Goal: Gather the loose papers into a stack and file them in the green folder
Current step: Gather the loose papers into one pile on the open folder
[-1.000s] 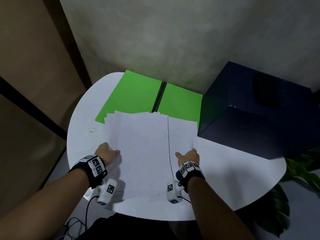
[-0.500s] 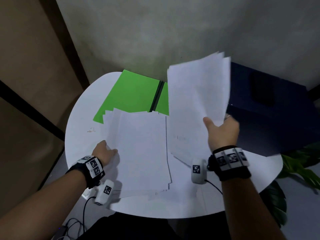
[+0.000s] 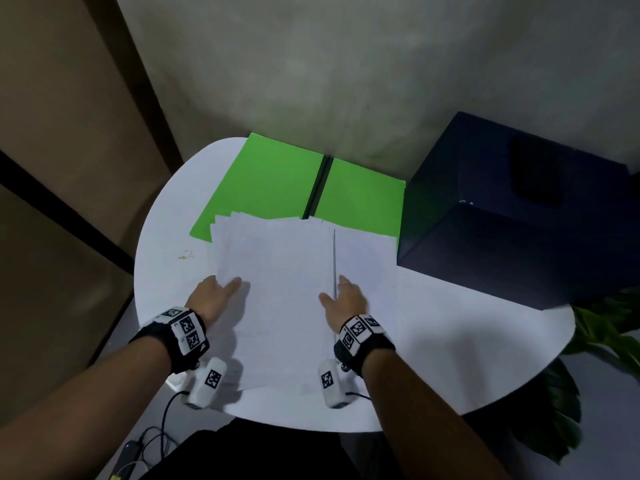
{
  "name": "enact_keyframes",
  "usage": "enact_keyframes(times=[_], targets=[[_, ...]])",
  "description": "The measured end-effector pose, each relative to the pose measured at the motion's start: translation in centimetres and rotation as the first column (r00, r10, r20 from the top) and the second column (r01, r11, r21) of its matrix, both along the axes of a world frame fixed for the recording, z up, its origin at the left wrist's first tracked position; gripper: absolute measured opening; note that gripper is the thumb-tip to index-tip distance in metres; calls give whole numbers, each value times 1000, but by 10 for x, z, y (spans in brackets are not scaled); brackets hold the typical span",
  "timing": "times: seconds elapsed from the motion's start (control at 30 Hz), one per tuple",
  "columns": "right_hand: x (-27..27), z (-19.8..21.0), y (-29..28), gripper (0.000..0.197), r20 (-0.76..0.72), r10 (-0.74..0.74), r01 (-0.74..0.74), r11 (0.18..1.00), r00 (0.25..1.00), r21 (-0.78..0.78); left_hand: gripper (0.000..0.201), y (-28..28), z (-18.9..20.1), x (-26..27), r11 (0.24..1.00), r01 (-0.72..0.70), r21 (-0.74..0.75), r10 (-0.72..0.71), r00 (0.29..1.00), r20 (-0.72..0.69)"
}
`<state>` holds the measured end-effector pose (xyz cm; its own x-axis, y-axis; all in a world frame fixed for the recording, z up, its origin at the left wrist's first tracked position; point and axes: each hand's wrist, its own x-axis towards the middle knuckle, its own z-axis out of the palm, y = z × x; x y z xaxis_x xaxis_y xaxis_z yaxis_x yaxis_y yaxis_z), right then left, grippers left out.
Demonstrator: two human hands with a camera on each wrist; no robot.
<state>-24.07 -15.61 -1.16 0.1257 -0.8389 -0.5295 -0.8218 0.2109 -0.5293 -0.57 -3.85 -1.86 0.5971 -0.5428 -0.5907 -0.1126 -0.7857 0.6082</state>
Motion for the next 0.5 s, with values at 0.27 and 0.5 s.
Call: enact_keyframes(times=[0.27, 0.5], targets=[[-61, -17, -28, 88, -280, -200, 205, 979, 939, -14, 44, -1, -1, -4, 988, 118, 100, -134, 978, 162], [-51, -15, -36, 92, -337, -208, 225, 974, 918, 13, 39, -2, 4, -7, 990, 97, 105, -114, 980, 166]])
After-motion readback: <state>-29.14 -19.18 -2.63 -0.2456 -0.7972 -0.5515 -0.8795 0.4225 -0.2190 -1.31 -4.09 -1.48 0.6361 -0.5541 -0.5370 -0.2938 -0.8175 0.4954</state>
